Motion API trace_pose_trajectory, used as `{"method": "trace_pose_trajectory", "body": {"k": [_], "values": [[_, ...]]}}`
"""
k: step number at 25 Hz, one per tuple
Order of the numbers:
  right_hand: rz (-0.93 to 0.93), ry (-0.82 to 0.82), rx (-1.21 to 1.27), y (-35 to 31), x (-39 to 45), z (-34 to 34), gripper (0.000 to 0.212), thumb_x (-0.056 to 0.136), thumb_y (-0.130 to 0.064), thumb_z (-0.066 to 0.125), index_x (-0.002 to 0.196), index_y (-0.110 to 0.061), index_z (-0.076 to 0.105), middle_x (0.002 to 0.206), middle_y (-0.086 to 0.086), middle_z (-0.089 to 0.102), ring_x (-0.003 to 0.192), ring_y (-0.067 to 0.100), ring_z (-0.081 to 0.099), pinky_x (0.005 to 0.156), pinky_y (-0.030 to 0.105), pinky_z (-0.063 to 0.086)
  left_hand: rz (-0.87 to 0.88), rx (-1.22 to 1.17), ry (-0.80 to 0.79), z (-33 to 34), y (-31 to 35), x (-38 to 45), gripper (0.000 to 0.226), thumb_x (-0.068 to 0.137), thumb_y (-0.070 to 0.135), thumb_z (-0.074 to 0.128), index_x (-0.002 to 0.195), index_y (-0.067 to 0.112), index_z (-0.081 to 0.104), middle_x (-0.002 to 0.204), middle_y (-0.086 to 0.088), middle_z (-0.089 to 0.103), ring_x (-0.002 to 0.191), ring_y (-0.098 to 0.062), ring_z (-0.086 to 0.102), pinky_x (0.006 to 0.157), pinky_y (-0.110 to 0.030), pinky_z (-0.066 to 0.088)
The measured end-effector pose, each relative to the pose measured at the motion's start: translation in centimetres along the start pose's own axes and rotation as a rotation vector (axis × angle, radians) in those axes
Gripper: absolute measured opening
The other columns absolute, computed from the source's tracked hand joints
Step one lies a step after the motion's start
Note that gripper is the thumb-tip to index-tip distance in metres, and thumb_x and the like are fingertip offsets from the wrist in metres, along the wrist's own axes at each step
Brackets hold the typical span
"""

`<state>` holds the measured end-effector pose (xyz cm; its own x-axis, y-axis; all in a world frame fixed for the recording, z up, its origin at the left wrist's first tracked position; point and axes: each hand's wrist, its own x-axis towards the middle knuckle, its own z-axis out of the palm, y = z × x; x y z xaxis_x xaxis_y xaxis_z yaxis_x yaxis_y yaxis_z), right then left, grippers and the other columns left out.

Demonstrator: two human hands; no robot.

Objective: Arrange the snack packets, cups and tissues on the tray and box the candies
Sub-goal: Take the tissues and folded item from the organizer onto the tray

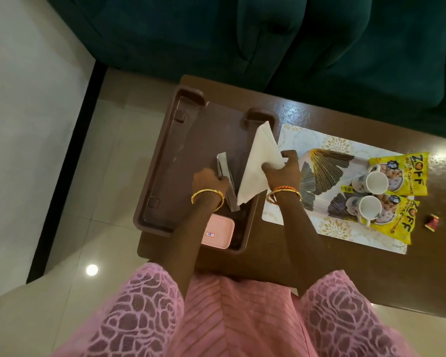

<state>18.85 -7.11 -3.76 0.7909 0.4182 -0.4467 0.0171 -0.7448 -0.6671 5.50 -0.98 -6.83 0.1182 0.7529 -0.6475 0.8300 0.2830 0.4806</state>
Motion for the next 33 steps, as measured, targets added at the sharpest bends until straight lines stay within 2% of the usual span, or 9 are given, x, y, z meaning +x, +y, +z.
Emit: {"method": "trace_pose_trajectory", "body": {"k": [2,4,7,9,12,16,20,27,33], "values": [[-0.076,-0.038,0.018,-1.9,-0.6,-0.9,0.049,0.073,-0.017,0.071,0.117,-0.015,0.048,0.094,0.003,0.056,0.083,0.021,0.058,0.062,0.021,0.049,-0.088,-0.141,0.020,0.1,-0.5,-0.7,0.031,0.082,0.022,0.063,0.094,-0.006,0.067,0.090,-0.023,0.073,0.078,-0.035,0.071,0.078,-0.044,0.059],[-0.217,-0.078,-0.067,-3.9,-1.3,-1.6,0.041,0.071,-0.018,0.074,0.108,-0.011,0.060,0.091,0.006,0.063,0.077,0.016,0.057,0.053,0.010,0.042,-0.178,-0.285,0.057,0.4,-0.8,-1.5,0.030,0.082,0.021,0.063,0.094,-0.006,0.067,0.090,-0.022,0.073,0.075,-0.033,0.072,0.076,-0.043,0.060],[-0.382,-0.167,-0.232,-6.2,-2.7,-2.5,0.022,0.071,-0.014,0.073,0.091,-0.004,0.071,0.085,0.015,0.070,0.069,0.021,0.058,0.053,0.019,0.046,-0.242,-0.446,0.050,0.8,-0.8,-2.0,0.030,0.082,0.019,0.064,0.097,-0.007,0.066,0.093,-0.024,0.072,0.079,-0.036,0.071,0.079,-0.045,0.059],[-0.424,-0.220,-0.347,-6.8,-3.4,-2.6,0.018,0.073,-0.014,0.072,0.088,-0.005,0.072,0.079,0.012,0.068,0.066,0.020,0.053,0.050,0.015,0.038,-0.267,-0.518,0.006,0.6,-0.9,-1.8,0.031,0.082,0.018,0.067,0.098,-0.009,0.064,0.094,-0.027,0.071,0.082,-0.037,0.071,0.082,-0.047,0.058],[-0.448,-0.266,-0.491,-6.6,-4.3,-1.5,0.011,0.076,-0.010,0.066,0.083,-0.003,0.071,0.081,0.020,0.069,0.075,0.032,0.059,0.061,0.026,0.042,-0.335,-0.602,-0.125,-0.7,-1.8,-1.8,0.031,0.077,0.013,0.072,0.099,-0.007,0.063,0.093,-0.023,0.071,0.075,-0.030,0.070,0.081,-0.043,0.058],[-0.460,-0.350,-0.616,-5.3,-5.6,1.4,0.017,0.077,-0.008,0.058,0.088,-0.006,0.070,0.088,0.026,0.068,0.084,0.042,0.062,0.067,0.035,0.047,-0.198,-0.319,-0.005,-3.0,-4.2,-1.8,0.028,0.075,0.009,0.069,0.103,0.006,0.067,0.104,-0.014,0.071,0.097,-0.030,0.064,0.088,-0.032,0.048],[-0.512,-0.326,-0.701,-4.2,-5.7,4.1,0.022,0.080,-0.008,0.055,0.098,-0.006,0.069,0.096,0.023,0.068,0.089,0.041,0.062,0.074,0.039,0.053,-0.088,-0.257,0.008,-3.6,-4.9,-1.1,0.045,0.074,0.006,0.069,0.117,0.008,0.057,0.110,-0.012,0.068,0.099,-0.025,0.063,0.080,-0.024,0.042],[-0.534,-0.335,-0.668,-2.2,-5.9,6.8,0.032,0.088,-0.008,0.055,0.120,-0.005,0.058,0.114,0.019,0.059,0.106,0.035,0.057,0.089,0.042,0.052,-0.015,-0.279,0.025,-3.3,-4.2,-0.7,0.061,0.078,0.009,0.066,0.132,0.010,0.038,0.122,-0.019,0.062,0.110,-0.037,0.060,0.095,-0.044,0.050],[-0.468,-0.323,-0.502,-0.9,-5.7,6.3,0.049,0.081,-0.021,0.067,0.126,-0.009,0.052,0.125,0.018,0.053,0.116,0.035,0.047,0.095,0.042,0.046,0.127,-0.096,0.028,-3.1,-3.3,1.1,0.070,0.078,0.006,0.065,0.139,0.010,0.030,0.138,-0.020,0.047,0.124,-0.038,0.048,0.105,-0.045,0.041]]}}
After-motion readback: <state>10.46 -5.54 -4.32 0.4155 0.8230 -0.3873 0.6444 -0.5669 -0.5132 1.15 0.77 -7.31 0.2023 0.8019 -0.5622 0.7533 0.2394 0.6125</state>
